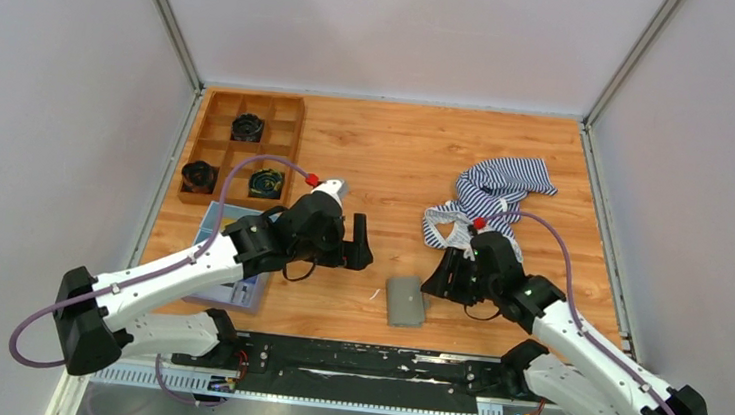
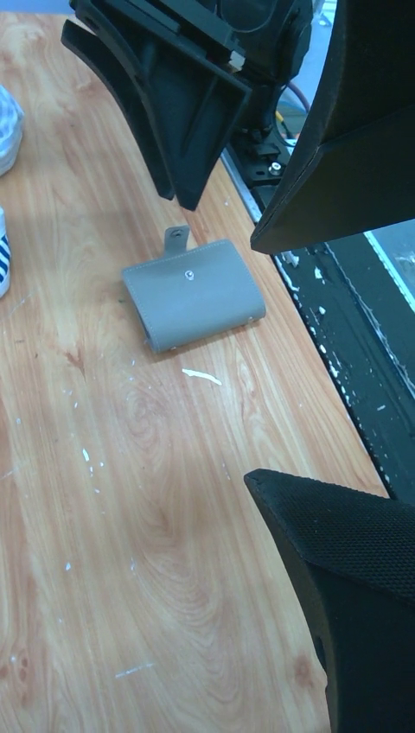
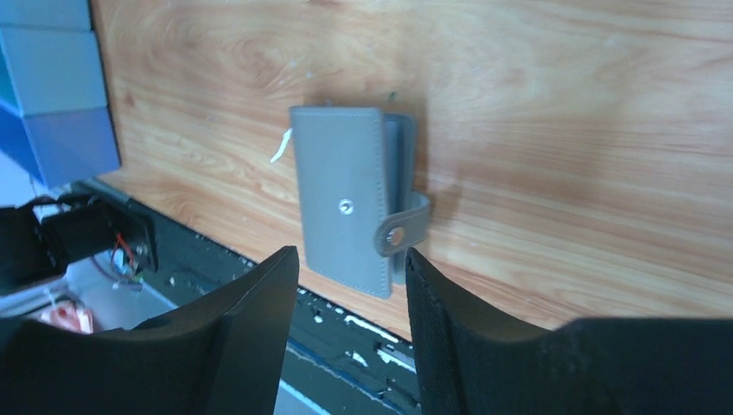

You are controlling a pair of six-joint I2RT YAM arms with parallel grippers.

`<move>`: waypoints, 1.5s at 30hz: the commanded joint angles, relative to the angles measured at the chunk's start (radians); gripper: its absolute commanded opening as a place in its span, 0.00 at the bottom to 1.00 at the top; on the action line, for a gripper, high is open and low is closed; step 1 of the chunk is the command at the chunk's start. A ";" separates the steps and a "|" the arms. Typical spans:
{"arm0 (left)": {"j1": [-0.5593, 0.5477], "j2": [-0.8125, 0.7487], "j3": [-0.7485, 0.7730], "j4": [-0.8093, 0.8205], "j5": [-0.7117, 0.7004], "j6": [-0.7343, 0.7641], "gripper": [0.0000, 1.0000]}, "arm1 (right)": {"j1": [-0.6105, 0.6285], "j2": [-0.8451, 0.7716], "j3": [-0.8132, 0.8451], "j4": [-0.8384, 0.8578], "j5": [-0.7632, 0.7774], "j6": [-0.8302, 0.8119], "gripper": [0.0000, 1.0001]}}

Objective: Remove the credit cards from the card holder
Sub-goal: Open the card holder at the center of the board.

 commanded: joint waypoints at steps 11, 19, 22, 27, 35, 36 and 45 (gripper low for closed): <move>-0.002 0.046 -0.023 0.003 -0.016 -0.044 1.00 | 0.127 0.226 0.107 0.158 -0.176 -0.099 0.53; -0.002 0.058 -0.035 0.019 0.000 -0.055 1.00 | 0.162 0.329 0.103 0.093 -0.019 -0.064 0.53; -0.002 0.058 -0.037 0.019 0.007 -0.062 1.00 | 0.162 0.331 0.058 0.084 0.046 -0.050 0.52; -0.002 0.060 -0.045 0.017 0.009 -0.062 1.00 | 0.158 0.319 0.026 0.087 0.062 -0.032 0.52; -0.002 0.075 -0.041 0.018 0.014 -0.063 1.00 | 0.155 0.335 0.008 0.120 0.032 -0.023 0.39; -0.002 0.075 -0.043 0.018 0.014 -0.063 1.00 | 0.154 0.326 0.006 0.120 0.031 -0.023 0.35; -0.002 0.076 -0.035 -0.010 -0.009 -0.046 1.00 | 0.156 0.221 0.002 0.177 -0.055 -0.011 0.09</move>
